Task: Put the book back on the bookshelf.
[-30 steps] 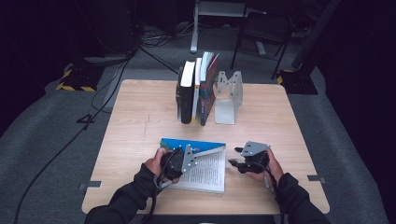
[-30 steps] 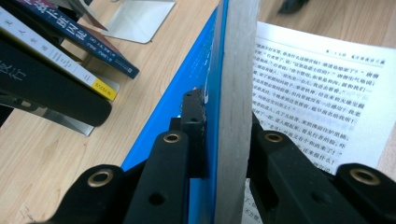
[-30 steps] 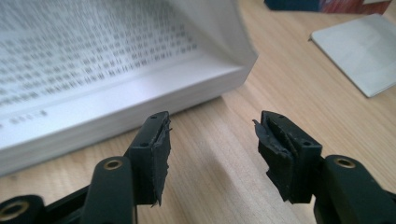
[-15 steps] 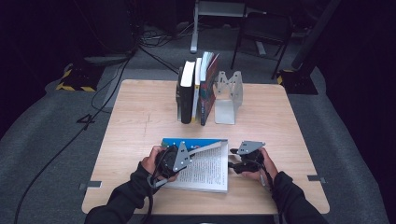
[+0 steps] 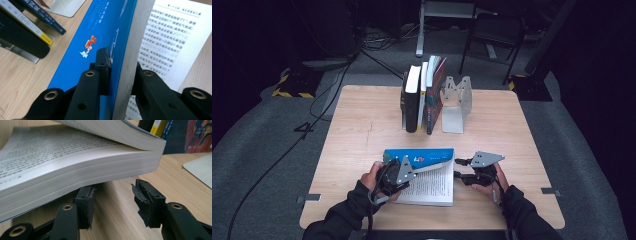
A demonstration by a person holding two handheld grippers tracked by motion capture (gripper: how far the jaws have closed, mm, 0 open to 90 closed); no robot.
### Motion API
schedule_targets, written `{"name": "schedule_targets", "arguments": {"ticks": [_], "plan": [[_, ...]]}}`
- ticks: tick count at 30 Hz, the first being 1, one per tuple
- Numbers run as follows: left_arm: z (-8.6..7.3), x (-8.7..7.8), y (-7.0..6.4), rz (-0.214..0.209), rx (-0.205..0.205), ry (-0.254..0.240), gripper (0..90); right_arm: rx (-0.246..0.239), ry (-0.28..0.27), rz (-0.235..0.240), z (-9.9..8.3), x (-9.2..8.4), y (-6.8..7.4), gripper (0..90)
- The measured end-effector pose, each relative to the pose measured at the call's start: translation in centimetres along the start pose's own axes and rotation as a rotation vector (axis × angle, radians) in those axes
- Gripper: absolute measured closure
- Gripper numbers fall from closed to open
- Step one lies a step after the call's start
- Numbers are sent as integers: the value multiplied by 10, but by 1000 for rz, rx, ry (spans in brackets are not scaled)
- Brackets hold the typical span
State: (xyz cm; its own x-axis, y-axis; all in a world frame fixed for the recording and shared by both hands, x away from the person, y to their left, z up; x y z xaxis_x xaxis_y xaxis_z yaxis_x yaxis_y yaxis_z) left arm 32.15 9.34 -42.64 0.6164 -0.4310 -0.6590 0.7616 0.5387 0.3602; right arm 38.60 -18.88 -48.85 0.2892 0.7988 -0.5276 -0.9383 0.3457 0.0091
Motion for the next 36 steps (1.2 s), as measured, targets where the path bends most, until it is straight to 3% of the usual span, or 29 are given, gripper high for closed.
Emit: {"name": "schedule_targets", "arguments": {"ticks": [1,2,4,9,14,19,25,32,36], "plan": [[0,0,0,0,0,0,788,0,0,0,0,0,0,508],[0,0,-3,2,39,30,789,0,-24,8,5,0,3,508],[-1,-1,-4,5,42,36,788,-4,-29,6,7,0,4,508],[-11,-9,5,-30,-41,-17,787,-16,-76,-7,22,-3,9,508],[-21,-12,7,-31,-76,-76,786,-49,-98,-18,37,-5,15,508],[-21,-9,10,-71,-112,-113,787,-14,-129,-34,39,-7,12,509],[-8,-4,11,-111,-96,-152,796,9,-169,-42,39,-18,6,530],[14,0,8,-126,-61,-207,801,5,-237,-60,46,-49,-2,546],[23,6,6,-142,-16,-224,801,24,-257,-63,46,-57,-4,565]]}}
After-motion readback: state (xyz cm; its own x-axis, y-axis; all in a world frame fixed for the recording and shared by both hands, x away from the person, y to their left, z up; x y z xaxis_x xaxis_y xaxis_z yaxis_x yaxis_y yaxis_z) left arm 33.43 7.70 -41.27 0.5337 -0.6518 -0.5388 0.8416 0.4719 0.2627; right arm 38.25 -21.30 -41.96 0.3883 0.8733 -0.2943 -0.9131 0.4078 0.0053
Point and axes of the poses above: each handheld gripper's, and its own axes: x roughly forward along the jaws, z roughly out of its top, y roughly to its left, the point moved 2 cm from there along x, roughly forward along the jaws, and after that the axes turned 8 degrees about z, right-handed, at the moved point
